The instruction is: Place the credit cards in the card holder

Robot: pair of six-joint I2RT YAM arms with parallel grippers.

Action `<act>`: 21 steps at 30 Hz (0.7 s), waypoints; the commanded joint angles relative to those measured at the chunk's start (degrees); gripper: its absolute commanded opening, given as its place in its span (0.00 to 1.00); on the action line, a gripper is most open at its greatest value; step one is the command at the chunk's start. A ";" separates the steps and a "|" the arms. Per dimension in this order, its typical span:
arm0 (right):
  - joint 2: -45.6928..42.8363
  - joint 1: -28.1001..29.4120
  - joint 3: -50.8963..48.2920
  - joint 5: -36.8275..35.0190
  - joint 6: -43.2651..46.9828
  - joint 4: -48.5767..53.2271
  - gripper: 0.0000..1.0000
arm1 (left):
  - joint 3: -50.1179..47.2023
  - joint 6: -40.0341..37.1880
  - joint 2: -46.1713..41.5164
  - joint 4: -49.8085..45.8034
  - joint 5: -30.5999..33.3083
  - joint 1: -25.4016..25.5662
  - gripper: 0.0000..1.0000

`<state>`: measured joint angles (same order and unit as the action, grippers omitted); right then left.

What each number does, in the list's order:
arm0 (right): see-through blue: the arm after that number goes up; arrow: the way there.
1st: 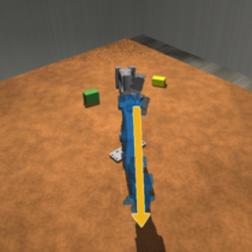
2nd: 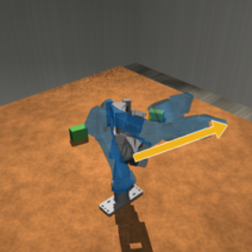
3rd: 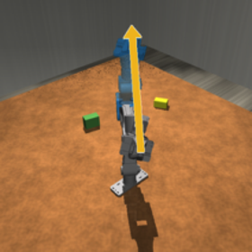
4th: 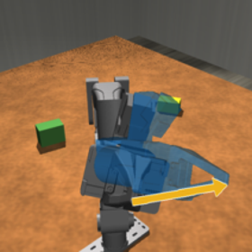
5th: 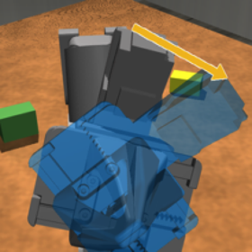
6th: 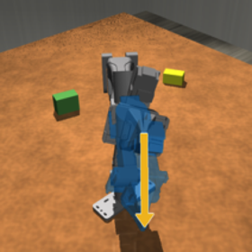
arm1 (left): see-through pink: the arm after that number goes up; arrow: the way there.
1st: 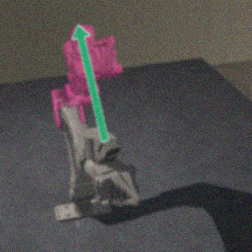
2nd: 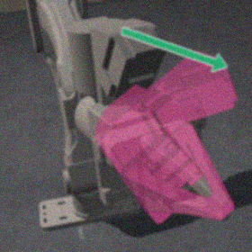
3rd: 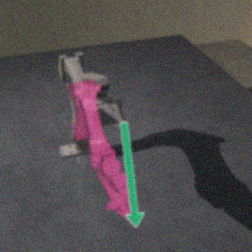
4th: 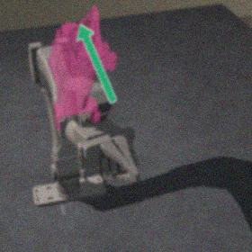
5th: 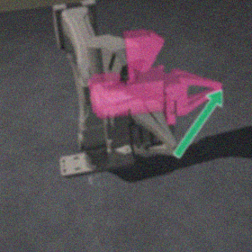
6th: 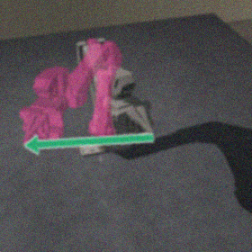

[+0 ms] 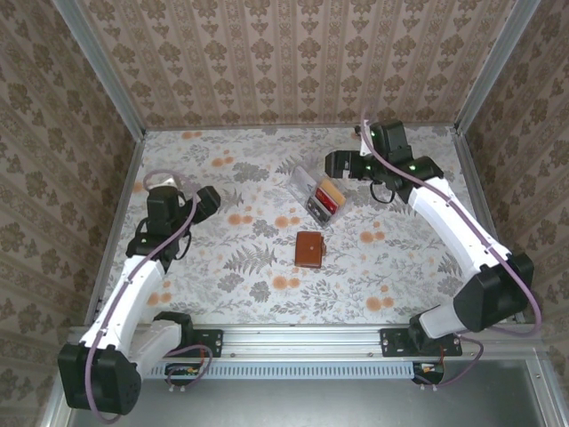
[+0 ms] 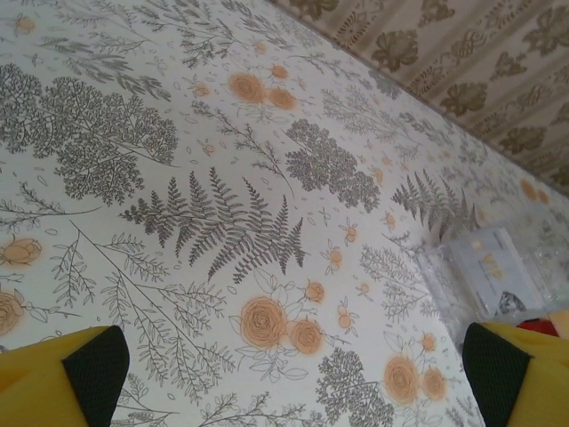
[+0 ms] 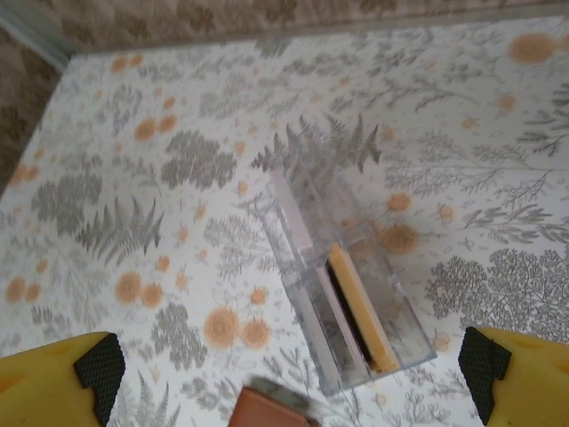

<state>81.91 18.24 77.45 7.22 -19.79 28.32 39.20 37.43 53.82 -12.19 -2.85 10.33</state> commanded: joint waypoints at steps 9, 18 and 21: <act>4.92 2.85 -1.85 15.74 -3.15 -2.37 0.96 | -0.36 6.08 10.41 12.68 -9.91 8.90 1.00; 11.31 12.26 3.45 2.84 2.35 7.39 0.83 | 4.74 6.38 20.22 14.43 -7.23 19.63 1.00; 12.50 13.48 4.59 0.16 3.48 9.27 0.81 | 6.40 6.05 22.53 14.05 -7.69 21.07 1.00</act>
<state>92.99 31.03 79.46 12.16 -18.44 33.30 42.81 42.94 74.98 0.36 -10.72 30.41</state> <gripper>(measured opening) 0.818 0.992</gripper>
